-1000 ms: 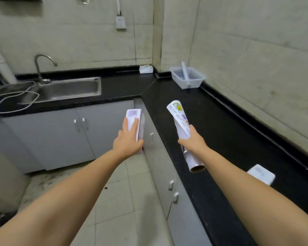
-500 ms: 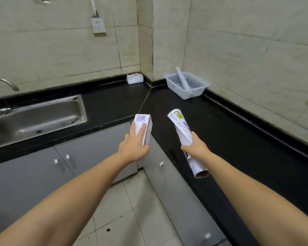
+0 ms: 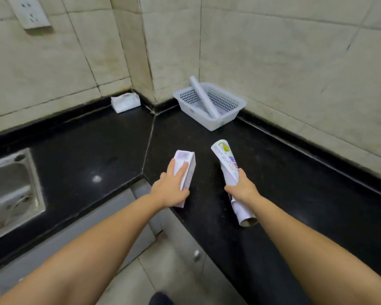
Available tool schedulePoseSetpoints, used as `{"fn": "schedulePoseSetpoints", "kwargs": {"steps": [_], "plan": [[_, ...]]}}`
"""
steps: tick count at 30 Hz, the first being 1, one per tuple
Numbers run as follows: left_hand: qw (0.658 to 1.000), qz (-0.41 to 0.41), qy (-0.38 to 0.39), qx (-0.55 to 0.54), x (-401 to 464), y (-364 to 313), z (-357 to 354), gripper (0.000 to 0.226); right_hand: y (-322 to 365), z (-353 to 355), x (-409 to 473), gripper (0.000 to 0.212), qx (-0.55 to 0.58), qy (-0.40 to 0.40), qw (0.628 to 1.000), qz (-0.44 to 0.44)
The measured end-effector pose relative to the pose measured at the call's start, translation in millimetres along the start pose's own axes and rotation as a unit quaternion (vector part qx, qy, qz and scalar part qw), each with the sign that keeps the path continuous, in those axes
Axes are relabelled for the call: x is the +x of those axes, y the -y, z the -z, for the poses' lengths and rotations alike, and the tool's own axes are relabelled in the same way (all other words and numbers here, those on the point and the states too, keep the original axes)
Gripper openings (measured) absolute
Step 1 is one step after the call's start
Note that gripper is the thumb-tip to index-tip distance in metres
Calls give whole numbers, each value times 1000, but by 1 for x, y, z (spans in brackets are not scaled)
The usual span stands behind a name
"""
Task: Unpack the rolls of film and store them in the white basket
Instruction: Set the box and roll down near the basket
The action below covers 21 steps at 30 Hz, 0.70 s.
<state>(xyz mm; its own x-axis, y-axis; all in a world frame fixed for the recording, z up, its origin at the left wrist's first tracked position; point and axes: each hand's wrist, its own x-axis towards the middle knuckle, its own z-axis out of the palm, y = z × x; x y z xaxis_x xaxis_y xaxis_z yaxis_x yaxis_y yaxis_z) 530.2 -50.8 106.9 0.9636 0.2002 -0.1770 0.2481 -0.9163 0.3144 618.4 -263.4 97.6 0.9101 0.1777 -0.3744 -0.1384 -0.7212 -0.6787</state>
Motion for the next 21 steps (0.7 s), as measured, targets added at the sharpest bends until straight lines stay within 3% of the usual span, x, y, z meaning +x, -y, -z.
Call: {"fn": "schedulePoseSetpoints", "kwargs": {"steps": [7, 12, 16, 19, 21], "plan": [[985, -141, 87, 54, 120, 5, -7, 82, 9, -18, 53, 86, 21, -82, 992, -95], [912, -348, 135, 169, 182, 27, 0, 89, 29, -43, 69, 89, 30, -140, 973, -183], [864, -440, 157, 187, 215, 41, 1, 91, 39, -63, 70, 87, -18, -175, 958, -226], [872, -442, 168, 129, 222, 49, -2, 94, 39, -67, 68, 89, -40, -167, 952, -252], [906, -383, 153, 93, 220, 45, -5, 98, 38, -67, 65, 95, -28, -161, 953, -254]]}}
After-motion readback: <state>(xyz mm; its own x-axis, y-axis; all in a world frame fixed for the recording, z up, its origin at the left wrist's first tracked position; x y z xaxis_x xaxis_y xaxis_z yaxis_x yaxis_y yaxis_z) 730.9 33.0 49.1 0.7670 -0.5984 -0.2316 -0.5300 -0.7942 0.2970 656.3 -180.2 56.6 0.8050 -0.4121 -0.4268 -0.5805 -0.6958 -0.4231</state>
